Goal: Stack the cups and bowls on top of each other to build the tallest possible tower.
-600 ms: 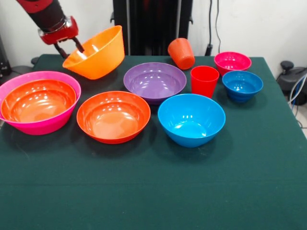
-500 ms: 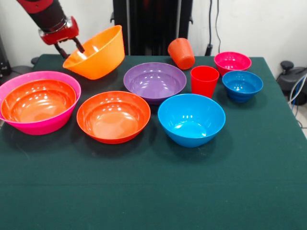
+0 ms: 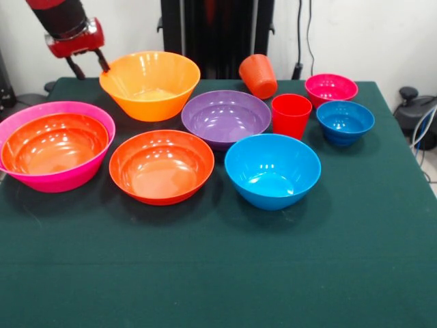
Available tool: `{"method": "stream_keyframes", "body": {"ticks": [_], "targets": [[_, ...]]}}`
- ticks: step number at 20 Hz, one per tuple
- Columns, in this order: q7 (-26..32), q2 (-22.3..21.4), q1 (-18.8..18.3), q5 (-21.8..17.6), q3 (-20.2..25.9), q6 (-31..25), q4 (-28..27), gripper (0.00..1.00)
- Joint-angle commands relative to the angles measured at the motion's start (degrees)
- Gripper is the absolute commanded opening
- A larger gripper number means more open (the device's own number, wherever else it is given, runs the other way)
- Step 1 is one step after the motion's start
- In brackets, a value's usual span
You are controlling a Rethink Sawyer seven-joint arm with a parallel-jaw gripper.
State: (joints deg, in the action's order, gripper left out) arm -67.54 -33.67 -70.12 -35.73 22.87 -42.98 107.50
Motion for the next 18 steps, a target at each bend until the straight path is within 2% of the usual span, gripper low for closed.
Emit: {"method": "stream_keyframes", "body": {"ticks": [1,3,10,18], "targets": [[6.61,-6.41,3.95,-3.05,3.13,-3.41,-1.37,1.0],[7.12,-7.08,3.97,-2.94,2.99,-4.18,-1.49,1.0],[6.62,-3.6,2.91,-3.35,2.51,-2.7,-1.43,1.0],[5.88,-4.42,2.18,-2.3,2.4,-2.66,0.59,1.0]]}}
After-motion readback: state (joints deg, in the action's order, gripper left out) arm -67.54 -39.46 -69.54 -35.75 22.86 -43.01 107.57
